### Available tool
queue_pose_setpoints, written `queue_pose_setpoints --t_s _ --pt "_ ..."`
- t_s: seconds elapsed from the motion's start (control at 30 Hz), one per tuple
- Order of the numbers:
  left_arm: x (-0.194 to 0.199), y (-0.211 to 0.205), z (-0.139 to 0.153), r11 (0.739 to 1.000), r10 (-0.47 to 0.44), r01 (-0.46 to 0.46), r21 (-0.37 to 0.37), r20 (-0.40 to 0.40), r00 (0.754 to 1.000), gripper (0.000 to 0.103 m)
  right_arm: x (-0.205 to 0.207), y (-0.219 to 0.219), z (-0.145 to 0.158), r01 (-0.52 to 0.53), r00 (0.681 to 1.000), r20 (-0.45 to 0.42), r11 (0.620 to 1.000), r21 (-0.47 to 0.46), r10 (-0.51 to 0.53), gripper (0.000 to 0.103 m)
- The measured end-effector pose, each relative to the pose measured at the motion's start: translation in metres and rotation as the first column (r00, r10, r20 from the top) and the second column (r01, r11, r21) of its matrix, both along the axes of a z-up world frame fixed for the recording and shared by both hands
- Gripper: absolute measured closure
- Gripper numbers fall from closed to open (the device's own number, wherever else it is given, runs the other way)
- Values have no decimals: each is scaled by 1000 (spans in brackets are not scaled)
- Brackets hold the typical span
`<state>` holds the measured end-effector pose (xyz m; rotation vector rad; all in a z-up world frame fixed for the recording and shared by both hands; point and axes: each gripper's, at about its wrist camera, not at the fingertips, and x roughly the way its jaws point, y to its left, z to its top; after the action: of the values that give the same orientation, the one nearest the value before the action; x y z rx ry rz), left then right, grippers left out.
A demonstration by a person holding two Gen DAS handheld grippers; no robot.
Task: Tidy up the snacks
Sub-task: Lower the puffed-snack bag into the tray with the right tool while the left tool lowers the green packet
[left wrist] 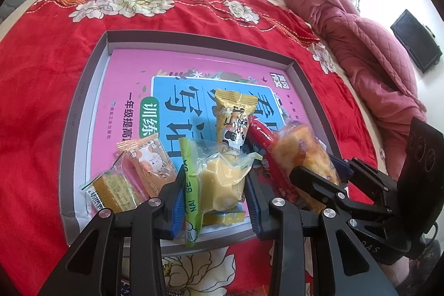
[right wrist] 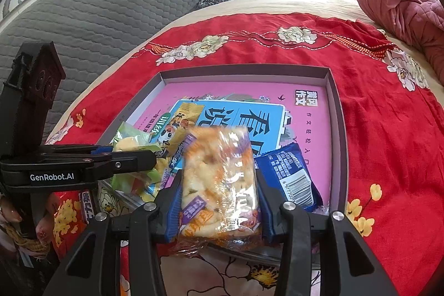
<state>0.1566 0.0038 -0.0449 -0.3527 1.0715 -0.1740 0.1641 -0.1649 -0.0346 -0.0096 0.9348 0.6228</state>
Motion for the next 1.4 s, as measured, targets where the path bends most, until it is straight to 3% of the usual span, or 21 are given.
queue_pose_setpoints --t_s 0.63,1.4 --pt "-2 -1 2 1000 -5 5 7 0 1000 63 -1 0 1 -5 1000 3 1000 -9 5 56" --pt "-4 0 4 1000 3 -3 5 -19 1000 55 -2 12 6 -29 994 103 995 -97 39 56"
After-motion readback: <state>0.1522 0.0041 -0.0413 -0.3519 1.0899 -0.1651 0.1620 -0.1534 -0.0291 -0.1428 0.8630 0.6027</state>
